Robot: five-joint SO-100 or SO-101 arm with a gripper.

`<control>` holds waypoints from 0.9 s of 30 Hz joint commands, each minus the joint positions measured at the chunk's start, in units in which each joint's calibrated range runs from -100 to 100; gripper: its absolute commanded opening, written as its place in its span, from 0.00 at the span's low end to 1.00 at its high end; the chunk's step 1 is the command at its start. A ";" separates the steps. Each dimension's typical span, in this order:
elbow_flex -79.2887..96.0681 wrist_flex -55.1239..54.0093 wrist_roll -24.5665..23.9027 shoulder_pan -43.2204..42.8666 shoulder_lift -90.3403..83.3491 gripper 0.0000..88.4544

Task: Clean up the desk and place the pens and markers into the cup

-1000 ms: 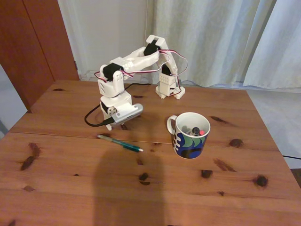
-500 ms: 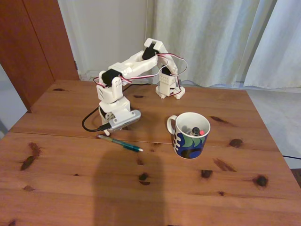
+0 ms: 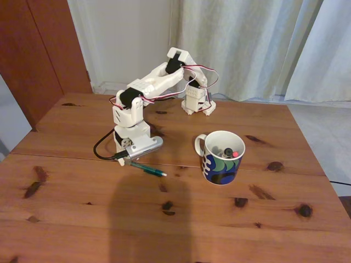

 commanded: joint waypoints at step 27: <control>0.50 -0.75 -4.94 -0.99 -7.48 0.01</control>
